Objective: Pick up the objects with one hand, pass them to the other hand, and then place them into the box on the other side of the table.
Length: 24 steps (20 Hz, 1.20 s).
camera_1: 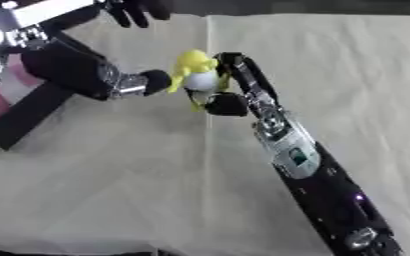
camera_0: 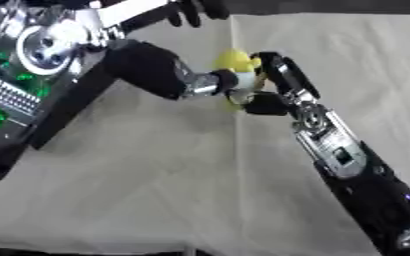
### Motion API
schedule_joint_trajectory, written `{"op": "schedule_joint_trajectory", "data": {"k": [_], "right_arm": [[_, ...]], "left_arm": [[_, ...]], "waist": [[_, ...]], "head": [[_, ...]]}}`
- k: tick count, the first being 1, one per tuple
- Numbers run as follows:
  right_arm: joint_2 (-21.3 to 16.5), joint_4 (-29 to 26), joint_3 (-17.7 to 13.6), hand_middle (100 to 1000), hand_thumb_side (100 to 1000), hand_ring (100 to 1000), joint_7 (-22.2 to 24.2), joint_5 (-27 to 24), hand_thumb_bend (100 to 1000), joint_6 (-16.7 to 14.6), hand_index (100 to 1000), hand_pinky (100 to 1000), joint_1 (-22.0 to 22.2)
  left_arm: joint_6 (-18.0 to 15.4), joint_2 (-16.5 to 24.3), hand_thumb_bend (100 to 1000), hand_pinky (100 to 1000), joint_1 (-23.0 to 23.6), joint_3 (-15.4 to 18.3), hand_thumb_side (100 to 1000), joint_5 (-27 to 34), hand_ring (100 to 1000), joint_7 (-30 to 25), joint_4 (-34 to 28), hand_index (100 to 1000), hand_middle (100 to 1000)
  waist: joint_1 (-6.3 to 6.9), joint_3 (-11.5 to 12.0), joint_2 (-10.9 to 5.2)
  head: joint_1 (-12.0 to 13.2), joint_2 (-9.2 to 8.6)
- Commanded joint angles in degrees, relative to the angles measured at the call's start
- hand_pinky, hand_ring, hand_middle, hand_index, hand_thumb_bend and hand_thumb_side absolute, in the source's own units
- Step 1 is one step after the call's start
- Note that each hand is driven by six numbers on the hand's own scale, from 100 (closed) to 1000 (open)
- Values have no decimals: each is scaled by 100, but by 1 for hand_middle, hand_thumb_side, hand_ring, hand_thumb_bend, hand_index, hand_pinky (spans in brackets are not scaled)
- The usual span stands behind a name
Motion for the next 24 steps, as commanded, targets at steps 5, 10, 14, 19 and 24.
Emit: {"op": "schedule_joint_trajectory", "data": {"k": [5, 10, 14, 19, 24], "right_arm": [[33, -117, 18, 485, 100, 641, -216, 332, 356, -19, 512, 779, -171], [78, -133, 50, 485, 100, 640, -289, 509, 353, -72, 512, 780, -177], [107, -134, 89, 485, 100, 638, -267, 546, 353, -110, 512, 779, -189], [145, -124, 147, 485, 100, 638, -220, 574, 354, -134, 512, 779, -202], [1, -243, 204, 484, 100, 637, -176, 496, 354, -150, 511, 778, -142]], "left_arm": [[-35, -104, 558, 791, -158, -54, 480, -596, 773, -300, 400, 830, 773], [-97, -229, 545, 795, -173, -67, 467, -935, 774, -309, 673, 826, 773], [-121, -334, 513, 790, -178, -74, 476, -1043, 771, -205, 891, 823, 769], [-57, -455, 493, 781, -189, -88, 500, -978, 764, -2, 1067, 819, 764], [-9, -514, 495, 774, -189, -142, 509, -857, 758, 109, 1154, 810, 757]], "waist": [[23, 25, -82], [35, 34, -73], [35, 27, -68], [32, 16, -60], [22, 8, -53]], "head": [[-8, -7], [-12, -18], [-22, -32], [-4, -25], [3, -22]]}}
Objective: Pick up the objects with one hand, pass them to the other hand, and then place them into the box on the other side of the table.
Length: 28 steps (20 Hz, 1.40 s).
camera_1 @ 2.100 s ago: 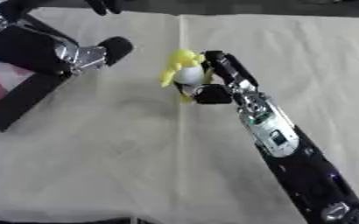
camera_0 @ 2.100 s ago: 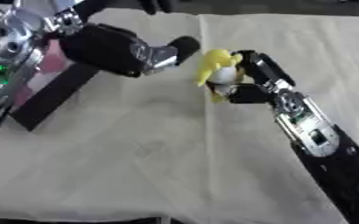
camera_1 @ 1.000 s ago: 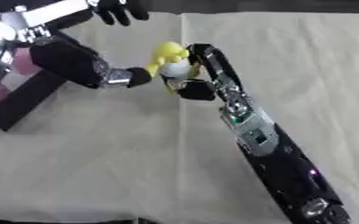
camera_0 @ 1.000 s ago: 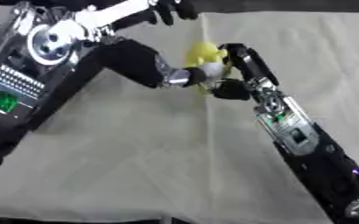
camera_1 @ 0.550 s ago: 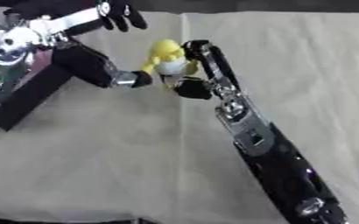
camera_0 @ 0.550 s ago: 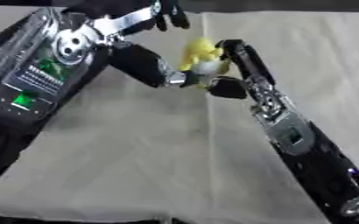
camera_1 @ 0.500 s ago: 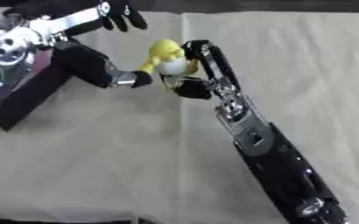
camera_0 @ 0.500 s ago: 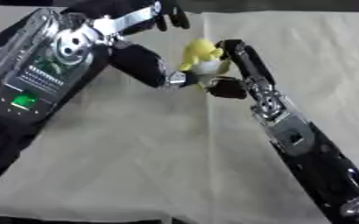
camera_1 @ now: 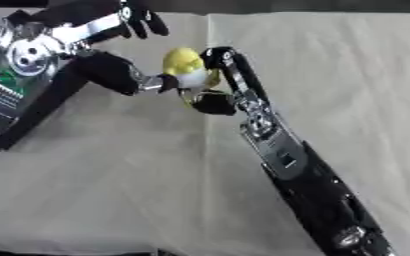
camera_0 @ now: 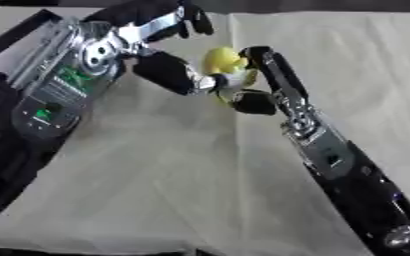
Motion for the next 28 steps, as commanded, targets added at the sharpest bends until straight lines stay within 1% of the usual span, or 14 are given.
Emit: {"op": "schedule_joint_trajectory", "data": {"k": [1, 8, 16, 23, 28], "right_arm": [[-181, -261, 23, 484, 100, 637, 45, -92, 354, -4, 511, 778, -45], [-286, -489, 77, 483, 100, 635, 97, -244, 353, 74, 510, 777, -21], [-280, -575, 116, 482, 100, 630, 94, -257, 352, 55, 509, 775, -59], [-247, -573, 191, 481, 100, 628, 159, -272, 353, 52, 508, 774, -75], [-231, -582, 233, 480, 100, 627, 201, -278, 354, 42, 507, 773, -77]], "left_arm": [[21, -3, 495, 773, -133, -6, 509, 76, 758, 63, 0, 810, 757], [18, -62, 512, 774, -133, -70, 494, 42, 758, 2, 119, 801, 754], [-53, -179, 518, 778, -189, -127, 492, -291, 760, -70, 444, 799, 753], [-14, -343, 461, 755, -214, -131, 521, -213, 738, 217, 687, 779, 730], [38, -406, 457, 745, -231, -187, 513, -156, 725, 410, 781, 760, 713]], "waist": [[-8, 2, -84], [-19, -4, -82], [-14, -2, -76], [-14, -11, -68], [-17, -17, -69]], "head": [[21, -21], [53, -10], [73, -10], [80, -33], [105, -38]]}}
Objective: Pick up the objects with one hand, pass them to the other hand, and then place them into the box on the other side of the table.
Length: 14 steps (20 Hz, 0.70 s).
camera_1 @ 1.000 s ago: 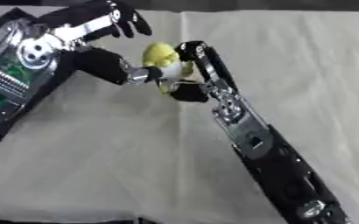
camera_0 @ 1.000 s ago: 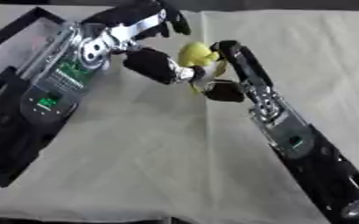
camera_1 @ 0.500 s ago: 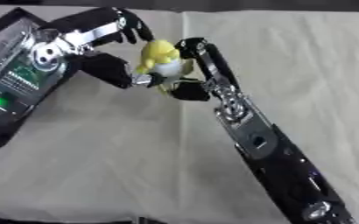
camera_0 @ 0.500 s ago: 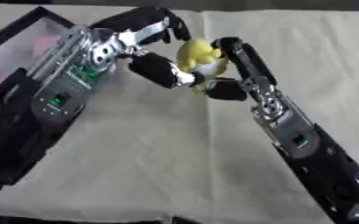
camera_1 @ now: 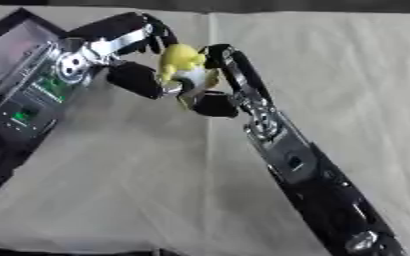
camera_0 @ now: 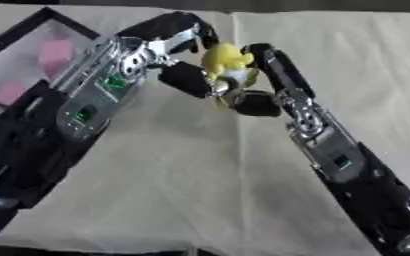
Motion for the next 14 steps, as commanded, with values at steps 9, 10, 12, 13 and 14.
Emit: {"op": "schedule_joint_trajectory", "data": {"k": [9, 10, 12, 13, 14], "right_arm": [[-32, -147, 34, 492, 100, 632, 56, -71, 363, -21, 519, 772, -106], [-34, -144, 29, 496, 100, 634, 40, -73, 365, -19, 524, 772, -105], [-36, -135, 26, 509, 100, 639, 6, -77, 376, -15, 537, 773, -102], [-38, -130, 28, 523, 100, 647, -6, -78, 397, -14, 553, 775, -99], [-39, -123, 32, 529, 100, 651, -15, -80, 411, -14, 560, 776, -94]], "left_arm": [[-70, -40, 128, 687, -134, -42, 160, 93, 601, 224, 131, 460, 526], [-75, -35, 125, 683, -130, -53, 135, 77, 596, 207, 145, 450, 517], [-92, -30, 133, 678, -125, -72, 100, 18, 585, 145, 166, 434, 498], [-104, -29, 144, 675, -121, -79, 100, -20, 578, 100, 172, 426, 486], [-117, -28, 147, 675, -117, -83, 100, -62, 576, 51, 171, 424, 483]], "waist": [[6, -6, -87], [7, -7, -90], [10, -9, -92], [12, -11, -92], [13, -14, -92]], "head": [[69, 6], [74, 17], [89, 32], [111, 35], [133, 36]]}}
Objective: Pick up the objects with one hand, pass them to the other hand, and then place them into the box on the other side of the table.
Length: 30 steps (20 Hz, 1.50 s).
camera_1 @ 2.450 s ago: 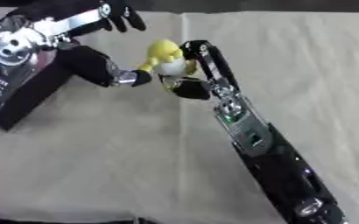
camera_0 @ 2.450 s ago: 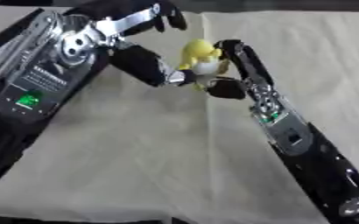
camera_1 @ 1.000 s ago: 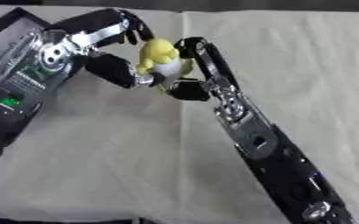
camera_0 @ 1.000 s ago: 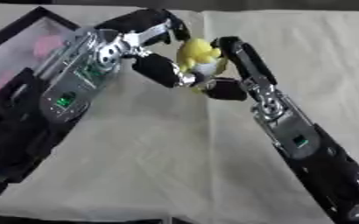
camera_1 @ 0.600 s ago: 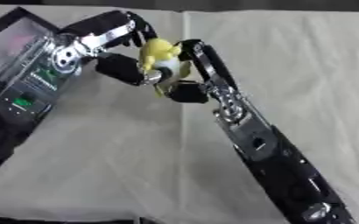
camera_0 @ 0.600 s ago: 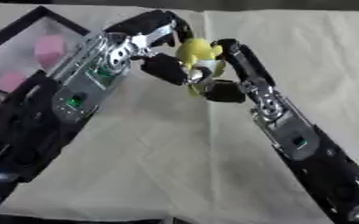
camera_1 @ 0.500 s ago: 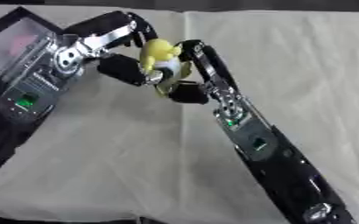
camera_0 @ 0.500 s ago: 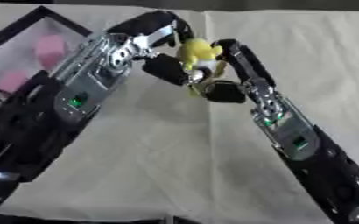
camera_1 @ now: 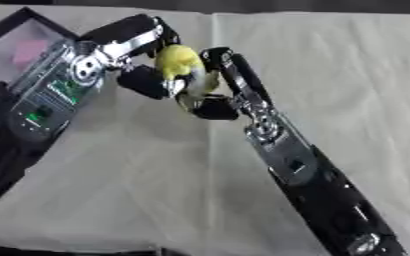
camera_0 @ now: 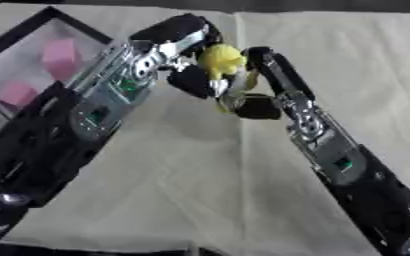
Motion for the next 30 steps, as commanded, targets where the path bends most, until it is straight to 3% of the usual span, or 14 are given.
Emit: {"op": "schedule_joint_trajectory", "data": {"k": [1, 8, 9, 12, 15, 26, 27, 28, 30], "right_arm": [[-41, -119, -18, 556, 100, 666, -52, -34, 461, -16, 591, 773, -93], [-73, -58, -38, 717, 100, 766, -5, 6, 691, -48, 743, 796, -39], [-81, -48, -44, 747, 154, 786, 24, 49, 694, -34, 779, 803, -32], [-100, -19, -70, 705, 303, 821, 96, 220, 677, 43, 830, 817, -10], [-119, -22, -99, 694, 357, 835, 111, 341, 683, 96, 852, 819, 6], [-443, -198, -267, 674, 286, 833, -70, 176, 658, 216, 849, 816, 115], [-466, -212, -282, 675, 285, 834, -81, 153, 657, 225, 850, 817, 123], [-499, -228, -299, 677, 287, 835, -91, 134, 654, 232, 851, 817, 131], [-577, -272, -332, 678, 285, 836, -102, 101, 652, 241, 851, 818, 149]], "left_arm": [[-34, 72, 159, 675, -99, -6, 100, -153, 574, -130, 1, 418, 476], [-146, 149, 225, 670, -67, 17, 100, -480, 562, -345, -128, 392, 454], [-165, 166, 234, 672, -59, 21, 100, -519, 562, -370, -168, 390, 453], [-195, 217, 235, 675, -19, 52, 100, -593, 561, -454, -314, 389, 452], [-178, 277, 229, 675, 20, 107, 100, -586, 560, -517, -515, 389, 453], [253, 790, 175, 665, 250, 669, 100, -185, 553, -461, -1658, 385, 456], [323, 850, 100, 663, 263, 741, 100, -103, 552, -418, -1757, 384, 456], [397, 926, 164, 662, 272, 825, 100, -22, 551, -368, -1848, 384, 456], [544, 1096, 160, 661, 288, 986, 100, 136, 551, -267, -1984, 383, 458]], "waist": [[13, -13, -91], [20, -25, -94], [20, -25, -96], [16, -23, -100], [13, -15, -103], [-25, -20, -153], [-27, -19, -157], [-29, -18, -162], [-33, -16, -172]], "head": [[69, 34], [129, 34], [134, 34], [140, 34], [141, 34], [297, 34], [304, 34], [313, 34], [342, 34]]}}
